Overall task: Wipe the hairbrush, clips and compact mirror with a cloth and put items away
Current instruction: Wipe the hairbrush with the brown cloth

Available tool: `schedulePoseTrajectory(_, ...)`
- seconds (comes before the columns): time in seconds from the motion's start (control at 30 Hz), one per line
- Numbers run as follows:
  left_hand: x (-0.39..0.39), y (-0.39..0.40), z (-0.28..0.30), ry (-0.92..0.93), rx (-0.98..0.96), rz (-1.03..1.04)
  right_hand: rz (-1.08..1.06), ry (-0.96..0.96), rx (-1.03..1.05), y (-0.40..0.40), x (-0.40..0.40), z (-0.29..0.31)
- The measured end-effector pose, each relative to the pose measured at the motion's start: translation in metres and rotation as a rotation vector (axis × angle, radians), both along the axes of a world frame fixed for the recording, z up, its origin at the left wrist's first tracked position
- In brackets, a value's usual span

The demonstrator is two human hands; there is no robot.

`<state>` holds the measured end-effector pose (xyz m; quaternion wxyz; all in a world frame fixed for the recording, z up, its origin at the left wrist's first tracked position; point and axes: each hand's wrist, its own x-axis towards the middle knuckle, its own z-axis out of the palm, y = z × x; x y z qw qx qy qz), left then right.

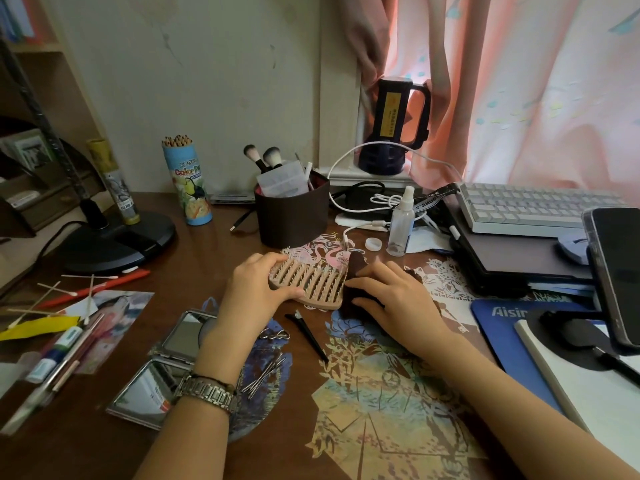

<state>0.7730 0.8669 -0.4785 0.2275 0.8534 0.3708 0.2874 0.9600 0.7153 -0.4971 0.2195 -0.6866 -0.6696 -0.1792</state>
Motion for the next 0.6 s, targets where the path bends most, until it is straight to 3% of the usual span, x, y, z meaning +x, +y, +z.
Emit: schedulePoseTrajectory(0.6, -0.001, -0.004, 0.002, 0.052, 0.033, 0.029, -0.04, 0.344, -0.111, -0.044, 0.026, 0.002)
